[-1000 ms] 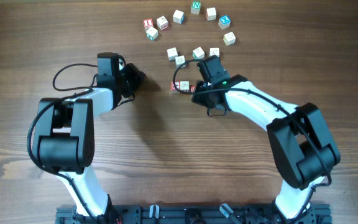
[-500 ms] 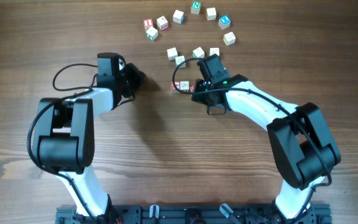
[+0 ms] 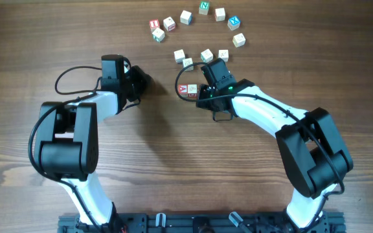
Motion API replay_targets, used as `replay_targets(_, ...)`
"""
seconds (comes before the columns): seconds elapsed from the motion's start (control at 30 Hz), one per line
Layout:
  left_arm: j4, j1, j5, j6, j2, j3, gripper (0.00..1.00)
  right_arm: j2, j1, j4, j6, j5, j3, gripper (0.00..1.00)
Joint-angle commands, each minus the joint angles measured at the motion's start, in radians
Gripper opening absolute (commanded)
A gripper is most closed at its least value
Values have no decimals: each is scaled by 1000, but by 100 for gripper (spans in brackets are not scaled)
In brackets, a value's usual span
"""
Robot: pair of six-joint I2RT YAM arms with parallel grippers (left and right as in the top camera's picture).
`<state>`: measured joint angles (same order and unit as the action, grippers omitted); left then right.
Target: Form a horizontal line
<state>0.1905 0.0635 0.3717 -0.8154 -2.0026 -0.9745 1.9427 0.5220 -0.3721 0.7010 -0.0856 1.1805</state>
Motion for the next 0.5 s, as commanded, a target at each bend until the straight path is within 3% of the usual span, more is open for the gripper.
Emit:
replay_targets(0.0,-8,-4,-21,23,15,13,4,-18,2,10,-21,-2,1,5)
replay_targets(0.47,-7,-4,-21,23,15,13,4,-18,2,23,-28,-2,1,5)
